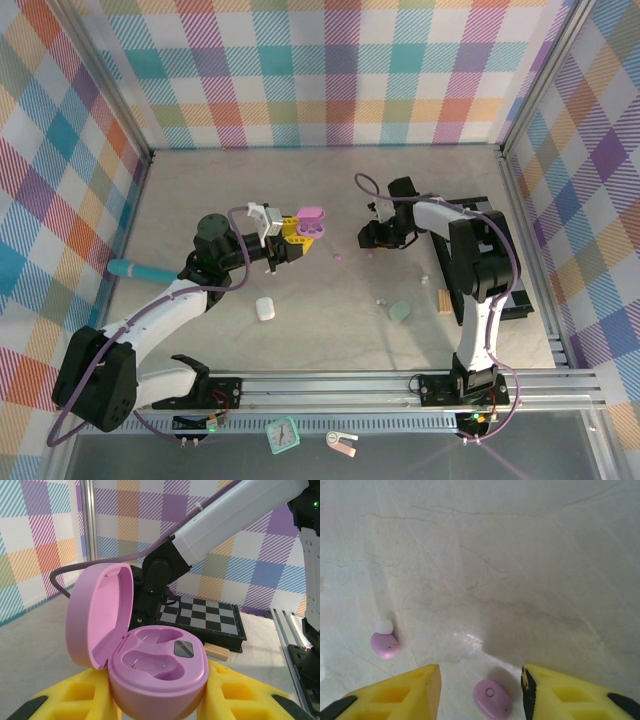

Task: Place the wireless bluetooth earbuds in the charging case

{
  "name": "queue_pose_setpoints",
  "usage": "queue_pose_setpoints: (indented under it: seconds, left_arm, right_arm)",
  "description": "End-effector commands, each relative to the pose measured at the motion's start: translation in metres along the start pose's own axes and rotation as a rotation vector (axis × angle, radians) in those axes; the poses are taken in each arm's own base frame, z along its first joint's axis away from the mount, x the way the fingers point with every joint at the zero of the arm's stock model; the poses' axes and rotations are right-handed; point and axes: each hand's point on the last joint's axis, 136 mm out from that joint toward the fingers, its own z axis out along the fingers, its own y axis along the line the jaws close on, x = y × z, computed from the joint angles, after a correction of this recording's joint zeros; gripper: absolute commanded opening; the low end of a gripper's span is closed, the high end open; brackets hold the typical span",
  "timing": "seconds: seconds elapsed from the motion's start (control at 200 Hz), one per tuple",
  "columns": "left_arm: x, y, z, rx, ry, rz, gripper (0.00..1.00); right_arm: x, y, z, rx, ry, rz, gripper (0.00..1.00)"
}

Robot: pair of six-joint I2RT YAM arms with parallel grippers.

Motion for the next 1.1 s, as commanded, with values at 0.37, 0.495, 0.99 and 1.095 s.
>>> queue_pose_setpoints:
  seconds: [0.37,0.495,0.99,1.095]
  left_arm:
    - [-0.015,-0.007,0.0,0.03,-0.036,0.05,0.33]
    - [-0.017,-0.008,0.0,0.029,-0.038,0.052,0.33]
    - [-0.016,-0.009,0.0,0.032,-0.038,0.053,0.33]
    - [-0.016,-0.009,0.0,0.032,-0.037,0.054,0.33]
  right_arm:
    - [0.038,0.004,0.01,-0.04,0.091,0.065,0.36]
    - [0.039,0.006,0.007,-0.039,0.086,0.055,0.37]
    - [0.042,0.002,0.008,-0.02,0.092,0.062,0.27]
    - [0.039,0.004,0.006,-0.029,0.086,0.067,0.26]
